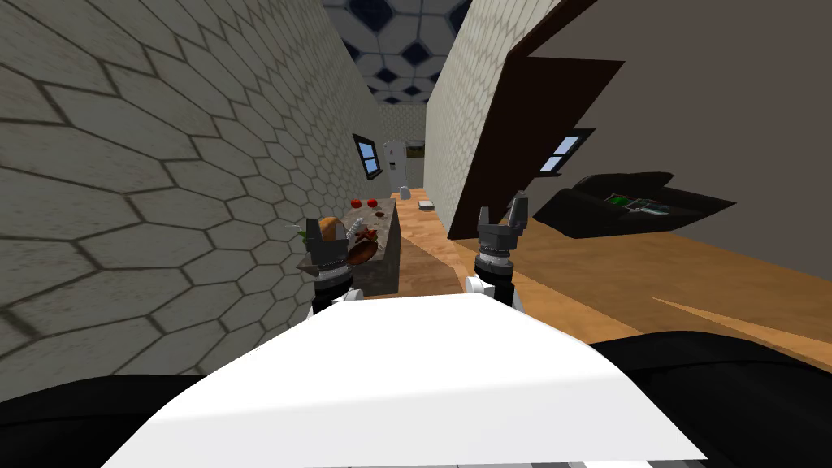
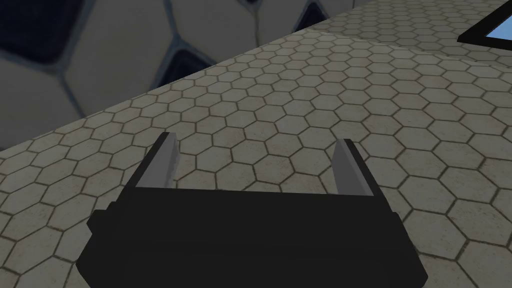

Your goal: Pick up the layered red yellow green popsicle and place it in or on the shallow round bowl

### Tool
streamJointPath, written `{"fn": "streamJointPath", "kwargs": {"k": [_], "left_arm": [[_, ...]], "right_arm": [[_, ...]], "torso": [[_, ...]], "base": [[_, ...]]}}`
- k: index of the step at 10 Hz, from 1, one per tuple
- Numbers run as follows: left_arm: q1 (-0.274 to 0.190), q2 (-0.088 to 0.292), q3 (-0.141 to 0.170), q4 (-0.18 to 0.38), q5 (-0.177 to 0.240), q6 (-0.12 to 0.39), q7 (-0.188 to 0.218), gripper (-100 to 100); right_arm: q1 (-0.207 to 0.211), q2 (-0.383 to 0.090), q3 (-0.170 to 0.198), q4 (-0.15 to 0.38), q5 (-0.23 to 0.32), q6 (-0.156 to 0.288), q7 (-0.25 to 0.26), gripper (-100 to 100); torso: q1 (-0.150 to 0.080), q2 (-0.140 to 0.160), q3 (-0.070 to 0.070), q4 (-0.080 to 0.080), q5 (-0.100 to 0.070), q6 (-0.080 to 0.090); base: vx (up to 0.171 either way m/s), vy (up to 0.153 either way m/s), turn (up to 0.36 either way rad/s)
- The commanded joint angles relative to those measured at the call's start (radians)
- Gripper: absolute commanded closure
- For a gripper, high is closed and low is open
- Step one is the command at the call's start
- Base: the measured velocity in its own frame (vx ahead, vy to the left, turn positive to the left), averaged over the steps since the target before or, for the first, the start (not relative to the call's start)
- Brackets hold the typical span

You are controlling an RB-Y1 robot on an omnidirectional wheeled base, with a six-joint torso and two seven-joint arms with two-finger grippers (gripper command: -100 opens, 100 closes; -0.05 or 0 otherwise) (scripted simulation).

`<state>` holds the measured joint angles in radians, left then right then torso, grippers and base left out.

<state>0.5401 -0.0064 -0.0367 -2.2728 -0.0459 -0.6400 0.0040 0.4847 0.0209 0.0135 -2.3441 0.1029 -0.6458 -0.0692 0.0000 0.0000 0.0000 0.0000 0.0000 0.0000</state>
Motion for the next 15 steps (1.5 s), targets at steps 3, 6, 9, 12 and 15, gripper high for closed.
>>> {"fn": "streamJointPath", "kwargs": {"k": [3,6,9,12,15], "left_arm": [[0.003,0.071,0.016,0.014,0.034,0.012,0.017,-100],[0.009,0.125,0.043,0.039,0.090,0.033,0.046,-100],[0.016,0.162,0.077,0.073,0.165,0.061,0.084,-100],[0.023,0.184,0.119,0.117,0.254,0.092,0.131,-100],[0.026,0.194,0.148,0.150,0.319,0.113,0.166,-100]], "right_arm": [[0.000,0.000,0.000,0.000,0.000,0.000,0.000,0],[0.000,0.000,0.000,0.000,0.000,0.000,0.000,0],[0.000,0.000,0.000,0.000,0.000,0.000,0.000,0],[0.000,0.000,0.000,0.000,0.000,0.000,0.000,0],[0.000,0.000,0.000,0.000,0.000,0.000,0.000,0]], "torso": [[-0.002,-0.002,-0.001,0.000,0.000,0.000],[-0.006,-0.003,-0.002,-0.001,-0.001,0.000],[-0.009,-0.007,-0.004,-0.002,-0.002,0.000],[-0.012,-0.007,-0.004,-0.002,-0.003,0.000],[-0.007,-0.006,-0.004,-0.002,-0.002,0.000]], "base": [[0.033,-0.039,0.038],[0.060,-0.099,0.067],[0.097,-0.130,0.091],[0.102,-0.175,0.120],[0.083,-0.126,0.078]]}}
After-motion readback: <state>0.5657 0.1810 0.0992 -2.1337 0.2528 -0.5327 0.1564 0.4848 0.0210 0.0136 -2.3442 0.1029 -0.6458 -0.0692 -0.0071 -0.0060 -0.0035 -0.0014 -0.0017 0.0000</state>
